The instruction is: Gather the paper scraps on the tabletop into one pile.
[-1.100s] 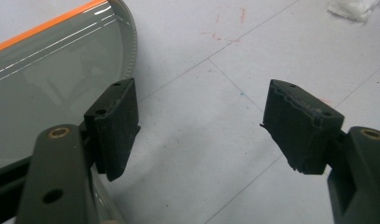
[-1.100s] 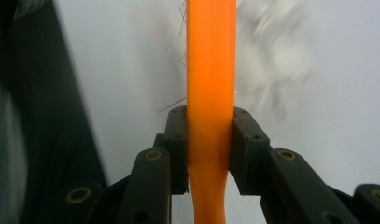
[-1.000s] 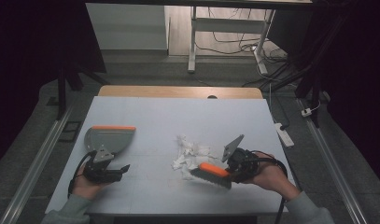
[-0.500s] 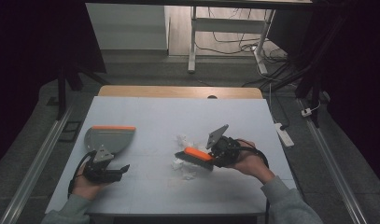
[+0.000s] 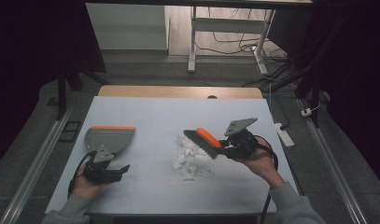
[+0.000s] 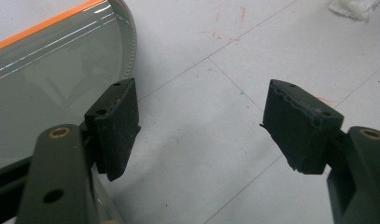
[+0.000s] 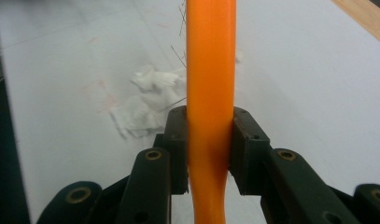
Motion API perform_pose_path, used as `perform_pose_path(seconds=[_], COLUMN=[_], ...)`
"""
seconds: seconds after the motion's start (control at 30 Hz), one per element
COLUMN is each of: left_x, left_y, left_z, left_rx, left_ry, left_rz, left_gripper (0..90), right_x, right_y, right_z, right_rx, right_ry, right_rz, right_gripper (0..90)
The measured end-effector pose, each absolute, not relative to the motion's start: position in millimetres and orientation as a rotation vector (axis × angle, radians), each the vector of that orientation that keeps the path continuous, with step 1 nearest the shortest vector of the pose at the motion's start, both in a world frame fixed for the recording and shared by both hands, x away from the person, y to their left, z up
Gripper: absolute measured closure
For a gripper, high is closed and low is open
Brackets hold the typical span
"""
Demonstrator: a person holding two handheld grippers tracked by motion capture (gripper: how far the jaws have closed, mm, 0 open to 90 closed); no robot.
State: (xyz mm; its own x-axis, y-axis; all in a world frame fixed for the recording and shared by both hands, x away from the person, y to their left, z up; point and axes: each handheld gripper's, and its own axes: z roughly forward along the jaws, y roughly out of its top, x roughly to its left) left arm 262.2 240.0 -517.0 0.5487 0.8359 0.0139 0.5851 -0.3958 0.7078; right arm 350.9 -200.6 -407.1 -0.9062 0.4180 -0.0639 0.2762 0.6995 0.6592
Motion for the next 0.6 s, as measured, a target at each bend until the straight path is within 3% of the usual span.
perform_pose_path(seconds=[0.6], left_x=[260], left_y=[238], left_z=[-514], left_rx=[2.108], left_ry=[1.126], left_rz=[0.507], left_gripper=[28.1], right_x=[349], right_y=[-251], right_z=[-441], right_rx=[0.888], right_ry=[2.544], right_rz=[1.024], right_gripper=[70.2])
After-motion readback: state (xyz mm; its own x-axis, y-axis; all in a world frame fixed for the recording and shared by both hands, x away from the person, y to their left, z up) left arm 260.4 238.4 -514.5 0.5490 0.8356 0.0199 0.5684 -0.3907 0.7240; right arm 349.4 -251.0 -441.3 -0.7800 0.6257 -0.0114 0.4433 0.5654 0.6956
